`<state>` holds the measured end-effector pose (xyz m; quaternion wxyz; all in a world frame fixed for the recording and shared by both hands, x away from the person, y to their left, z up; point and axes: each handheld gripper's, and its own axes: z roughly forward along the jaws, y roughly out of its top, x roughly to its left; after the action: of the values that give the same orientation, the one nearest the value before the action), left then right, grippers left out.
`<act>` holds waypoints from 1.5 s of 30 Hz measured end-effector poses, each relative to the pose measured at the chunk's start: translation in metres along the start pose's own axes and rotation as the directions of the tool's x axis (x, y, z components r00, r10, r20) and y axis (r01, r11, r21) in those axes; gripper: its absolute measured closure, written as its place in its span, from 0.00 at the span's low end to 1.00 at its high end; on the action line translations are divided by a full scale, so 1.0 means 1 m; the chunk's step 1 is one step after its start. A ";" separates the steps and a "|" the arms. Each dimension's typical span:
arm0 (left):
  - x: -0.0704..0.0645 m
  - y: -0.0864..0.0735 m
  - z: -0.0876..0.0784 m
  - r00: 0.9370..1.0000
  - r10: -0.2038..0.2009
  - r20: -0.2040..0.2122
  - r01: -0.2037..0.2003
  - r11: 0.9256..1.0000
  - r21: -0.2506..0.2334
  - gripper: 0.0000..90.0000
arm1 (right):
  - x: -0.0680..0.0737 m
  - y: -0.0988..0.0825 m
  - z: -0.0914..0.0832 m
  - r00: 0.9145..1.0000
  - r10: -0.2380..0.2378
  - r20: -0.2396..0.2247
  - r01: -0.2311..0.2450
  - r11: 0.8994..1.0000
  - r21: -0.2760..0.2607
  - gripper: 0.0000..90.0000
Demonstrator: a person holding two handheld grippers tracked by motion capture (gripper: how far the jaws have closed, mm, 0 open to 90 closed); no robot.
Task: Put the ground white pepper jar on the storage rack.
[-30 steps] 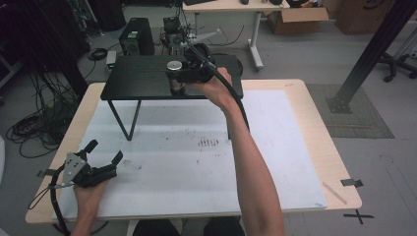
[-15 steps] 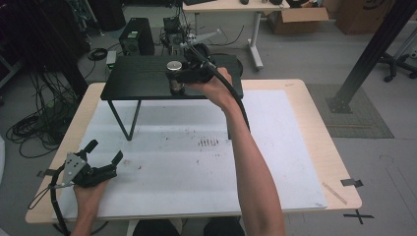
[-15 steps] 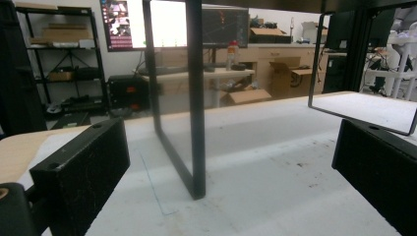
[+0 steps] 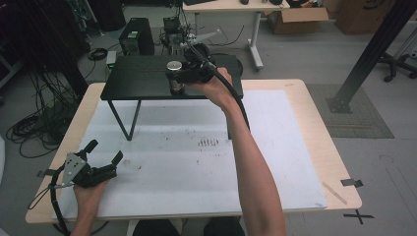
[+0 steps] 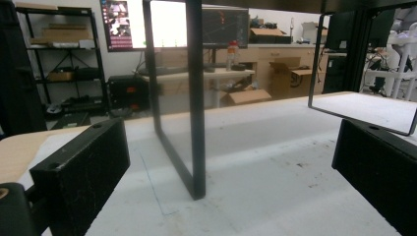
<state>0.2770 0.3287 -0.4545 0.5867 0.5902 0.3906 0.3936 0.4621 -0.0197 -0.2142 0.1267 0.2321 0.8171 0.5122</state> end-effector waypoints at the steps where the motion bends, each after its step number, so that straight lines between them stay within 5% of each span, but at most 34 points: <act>1: 0.000 0.000 0.000 1.000 0.001 0.000 -0.001 1.000 0.000 0.01 | 0.000 0.000 0.000 1.000 0.003 0.001 -0.003 1.000 0.002 0.49; 7: 0.000 0.000 0.000 1.000 0.001 -0.001 -0.001 1.000 0.000 0.01 | 0.001 0.000 0.000 1.000 0.007 -0.003 -0.007 1.000 0.000 0.40; 19: 0.000 0.000 0.000 1.000 0.001 0.000 -0.001 1.000 -0.002 0.01 | 0.009 -0.004 0.002 0.999 0.010 -0.034 -0.010 1.000 0.003 0.01; 45: 0.000 0.000 0.000 1.000 0.001 0.000 -0.001 1.000 -0.001 0.01 | 0.022 -0.012 -0.047 1.000 -0.019 0.022 0.021 0.997 -0.079 0.00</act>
<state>0.2768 0.3284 -0.4546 0.5868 0.5900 0.3901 0.3943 0.4192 -0.0493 -0.2038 0.1494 0.2240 0.7970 0.5406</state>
